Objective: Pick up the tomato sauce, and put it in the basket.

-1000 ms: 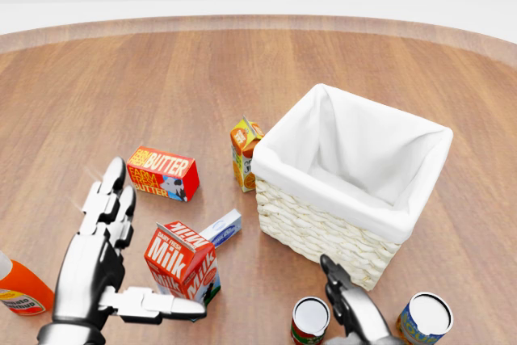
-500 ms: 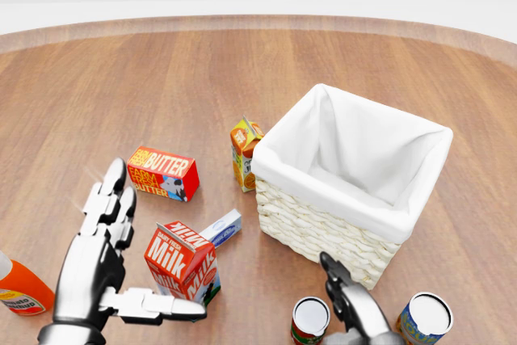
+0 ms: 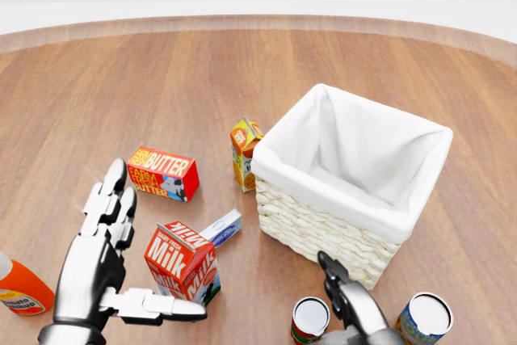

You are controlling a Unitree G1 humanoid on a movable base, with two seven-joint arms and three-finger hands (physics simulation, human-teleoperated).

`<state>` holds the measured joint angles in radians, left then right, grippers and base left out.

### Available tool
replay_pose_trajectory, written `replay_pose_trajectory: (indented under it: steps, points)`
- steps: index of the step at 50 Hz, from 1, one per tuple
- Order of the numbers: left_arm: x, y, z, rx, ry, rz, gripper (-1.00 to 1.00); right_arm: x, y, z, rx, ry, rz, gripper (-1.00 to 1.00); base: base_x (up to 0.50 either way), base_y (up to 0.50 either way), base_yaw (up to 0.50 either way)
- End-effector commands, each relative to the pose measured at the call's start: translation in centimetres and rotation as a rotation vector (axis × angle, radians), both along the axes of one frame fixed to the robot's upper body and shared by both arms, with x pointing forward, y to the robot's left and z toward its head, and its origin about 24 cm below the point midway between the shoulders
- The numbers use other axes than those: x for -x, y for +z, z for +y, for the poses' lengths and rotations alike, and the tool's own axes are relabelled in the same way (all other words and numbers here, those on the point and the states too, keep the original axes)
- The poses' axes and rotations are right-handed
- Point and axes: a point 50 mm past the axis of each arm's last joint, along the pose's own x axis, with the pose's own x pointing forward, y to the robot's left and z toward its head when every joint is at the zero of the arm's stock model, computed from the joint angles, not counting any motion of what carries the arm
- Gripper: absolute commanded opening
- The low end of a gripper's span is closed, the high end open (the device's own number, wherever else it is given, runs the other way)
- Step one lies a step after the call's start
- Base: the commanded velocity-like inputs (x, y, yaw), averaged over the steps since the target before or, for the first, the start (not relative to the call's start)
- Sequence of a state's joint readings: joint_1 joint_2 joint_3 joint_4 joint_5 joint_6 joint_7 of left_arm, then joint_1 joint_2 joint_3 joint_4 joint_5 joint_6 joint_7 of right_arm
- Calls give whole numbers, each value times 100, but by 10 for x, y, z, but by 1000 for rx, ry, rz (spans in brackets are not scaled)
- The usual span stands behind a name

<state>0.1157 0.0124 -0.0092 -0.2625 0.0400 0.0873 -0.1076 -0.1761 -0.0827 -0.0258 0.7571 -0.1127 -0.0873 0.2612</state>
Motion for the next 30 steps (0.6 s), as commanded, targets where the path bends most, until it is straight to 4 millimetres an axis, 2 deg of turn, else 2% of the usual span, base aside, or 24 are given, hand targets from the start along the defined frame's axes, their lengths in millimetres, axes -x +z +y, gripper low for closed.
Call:
replay_pose_trajectory:
  steps: [1,22,24,25,27,28,30]
  points:
    - [0,0,0,0,-1,-1,100,-1,-1,-3,14,-21,4,100,0,0,0]
    - [0,-1,0,-1,-1,4,100,2,-5,-3,42,-13,20,98,0,0,0]
    - [0,-1,0,-1,-1,5,100,2,-4,-3,43,-10,14,76,0,0,0]
    - [0,-1,0,-1,-1,4,100,2,-3,-3,46,-9,12,17,0,0,0]
    - [0,-1,0,-1,-1,5,100,2,-3,-3,46,-8,11,-13,0,0,0]
    - [0,-1,0,-1,-1,6,100,3,-3,-3,48,-8,11,-36,0,0,0]
    - [0,-2,0,-1,-2,9,100,3,-5,-4,55,-8,17,-51,0,0,0]
